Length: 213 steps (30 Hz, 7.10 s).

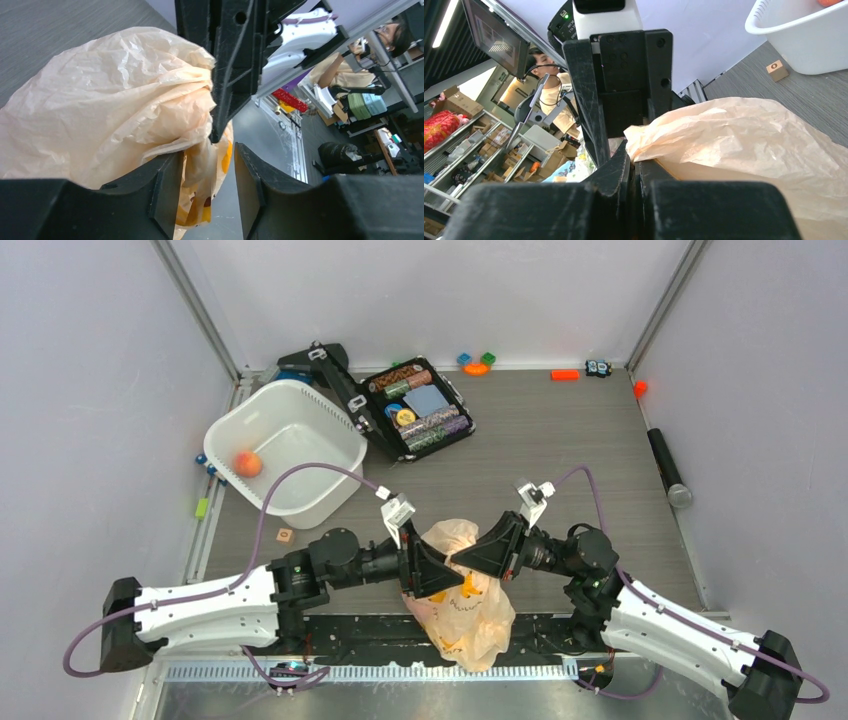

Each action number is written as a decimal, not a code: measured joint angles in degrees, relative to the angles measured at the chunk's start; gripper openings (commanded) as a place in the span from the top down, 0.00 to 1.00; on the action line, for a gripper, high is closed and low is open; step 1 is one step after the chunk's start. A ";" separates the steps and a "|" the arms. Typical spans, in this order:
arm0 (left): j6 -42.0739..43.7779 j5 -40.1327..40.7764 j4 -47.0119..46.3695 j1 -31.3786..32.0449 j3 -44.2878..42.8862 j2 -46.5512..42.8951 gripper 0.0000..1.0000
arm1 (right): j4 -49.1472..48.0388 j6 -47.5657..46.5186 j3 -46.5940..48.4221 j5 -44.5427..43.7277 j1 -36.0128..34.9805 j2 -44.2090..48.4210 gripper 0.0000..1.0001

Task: Place the fake fruits into the plastic bag and tie a complex knot
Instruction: Tie the plastic bag at the center of the board.

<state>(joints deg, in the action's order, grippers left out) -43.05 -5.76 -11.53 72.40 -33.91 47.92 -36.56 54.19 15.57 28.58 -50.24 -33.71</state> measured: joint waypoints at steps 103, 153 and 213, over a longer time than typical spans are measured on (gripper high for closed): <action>-6.27 6.97 11.80 -3.58 -9.92 1.79 1.00 | 57.35 -25.77 25.11 -26.32 -9.22 3.72 0.22; -6.03 6.58 11.76 -4.15 -9.90 0.66 1.00 | 44.98 -25.09 19.39 -27.43 -14.69 1.44 0.63; -19.39 13.25 11.30 -4.17 -1.11 3.08 0.87 | 34.34 -15.54 12.59 -32.02 -14.69 3.48 0.95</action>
<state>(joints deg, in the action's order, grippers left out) -62.43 7.49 -0.23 68.23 -35.03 51.00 -2.22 38.65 28.16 -3.44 -64.93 -30.24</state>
